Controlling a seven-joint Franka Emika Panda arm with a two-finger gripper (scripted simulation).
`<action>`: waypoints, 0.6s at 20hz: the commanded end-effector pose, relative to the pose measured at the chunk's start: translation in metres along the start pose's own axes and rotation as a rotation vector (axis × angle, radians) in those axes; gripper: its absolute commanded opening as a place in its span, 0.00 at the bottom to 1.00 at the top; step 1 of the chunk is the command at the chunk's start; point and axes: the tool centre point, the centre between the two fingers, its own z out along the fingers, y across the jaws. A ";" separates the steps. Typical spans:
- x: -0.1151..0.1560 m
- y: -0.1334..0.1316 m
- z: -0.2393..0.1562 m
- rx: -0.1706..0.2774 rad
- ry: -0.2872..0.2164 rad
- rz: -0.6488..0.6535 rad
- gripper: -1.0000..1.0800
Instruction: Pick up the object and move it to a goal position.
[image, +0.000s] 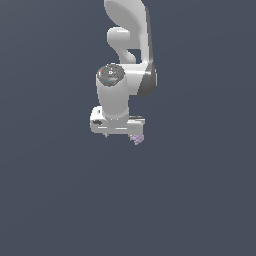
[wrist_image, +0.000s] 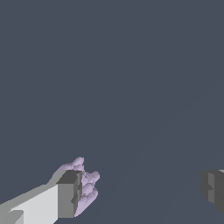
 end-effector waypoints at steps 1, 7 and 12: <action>-0.002 -0.003 0.002 -0.001 0.001 -0.024 0.96; -0.011 -0.014 0.011 -0.004 0.006 -0.131 0.96; -0.024 -0.029 0.023 -0.008 0.012 -0.271 0.96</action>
